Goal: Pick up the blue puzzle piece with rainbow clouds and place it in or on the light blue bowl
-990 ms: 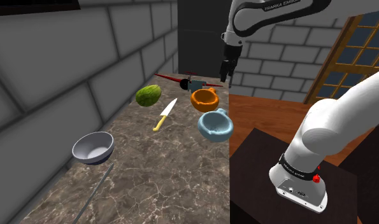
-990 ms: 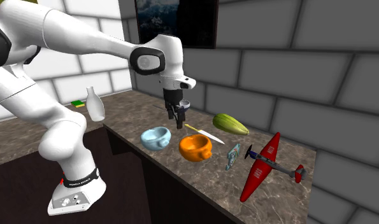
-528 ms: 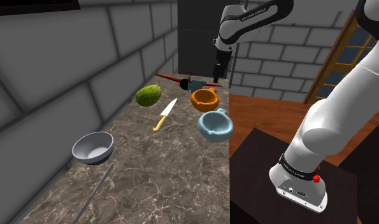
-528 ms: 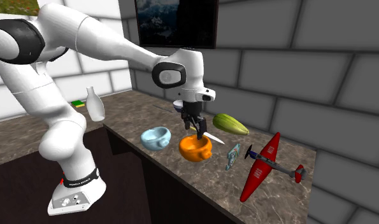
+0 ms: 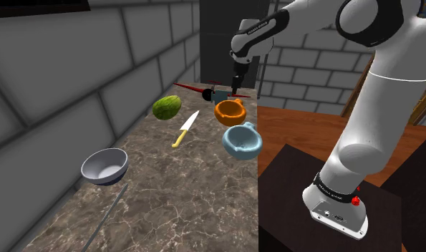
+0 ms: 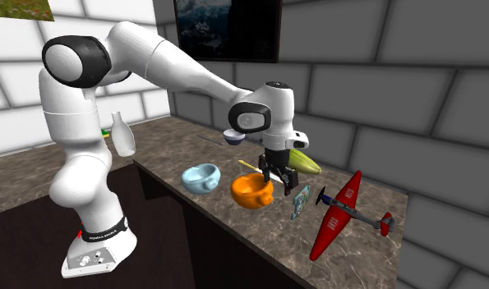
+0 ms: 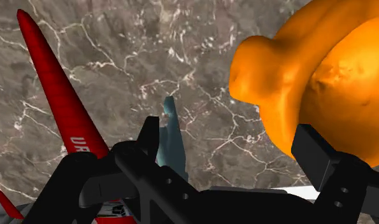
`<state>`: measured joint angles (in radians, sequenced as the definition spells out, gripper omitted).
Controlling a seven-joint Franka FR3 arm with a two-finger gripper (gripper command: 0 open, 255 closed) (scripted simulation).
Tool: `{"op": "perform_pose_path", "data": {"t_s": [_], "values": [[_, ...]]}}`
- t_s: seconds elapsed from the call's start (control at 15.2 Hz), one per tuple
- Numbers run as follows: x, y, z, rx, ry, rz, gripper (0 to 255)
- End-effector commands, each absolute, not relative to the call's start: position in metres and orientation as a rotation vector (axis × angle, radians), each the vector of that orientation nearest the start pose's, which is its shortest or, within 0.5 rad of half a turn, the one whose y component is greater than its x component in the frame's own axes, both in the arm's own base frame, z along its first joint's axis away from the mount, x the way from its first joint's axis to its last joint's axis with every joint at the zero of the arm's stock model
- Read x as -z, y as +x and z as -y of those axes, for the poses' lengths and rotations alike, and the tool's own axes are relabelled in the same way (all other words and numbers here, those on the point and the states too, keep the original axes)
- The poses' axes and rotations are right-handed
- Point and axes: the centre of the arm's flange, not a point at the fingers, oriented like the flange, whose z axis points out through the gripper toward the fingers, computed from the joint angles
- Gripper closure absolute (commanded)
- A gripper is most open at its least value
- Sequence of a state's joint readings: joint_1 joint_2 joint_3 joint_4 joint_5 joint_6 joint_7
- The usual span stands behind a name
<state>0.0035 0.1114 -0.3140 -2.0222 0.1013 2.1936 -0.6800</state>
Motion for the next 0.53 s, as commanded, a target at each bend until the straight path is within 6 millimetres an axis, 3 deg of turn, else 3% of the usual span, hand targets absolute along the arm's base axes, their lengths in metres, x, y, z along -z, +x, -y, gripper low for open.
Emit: {"op": "perform_pose_path", "data": {"t_s": [0.0,0.26,0.46], "values": [[-0.395,0.576,0.182,0.140,-3.082,0.535,0],[-0.374,0.617,0.199,0.160,-3.069,0.609,0],[-0.358,0.619,0.199,0.160,-3.069,0.609,0]]}}
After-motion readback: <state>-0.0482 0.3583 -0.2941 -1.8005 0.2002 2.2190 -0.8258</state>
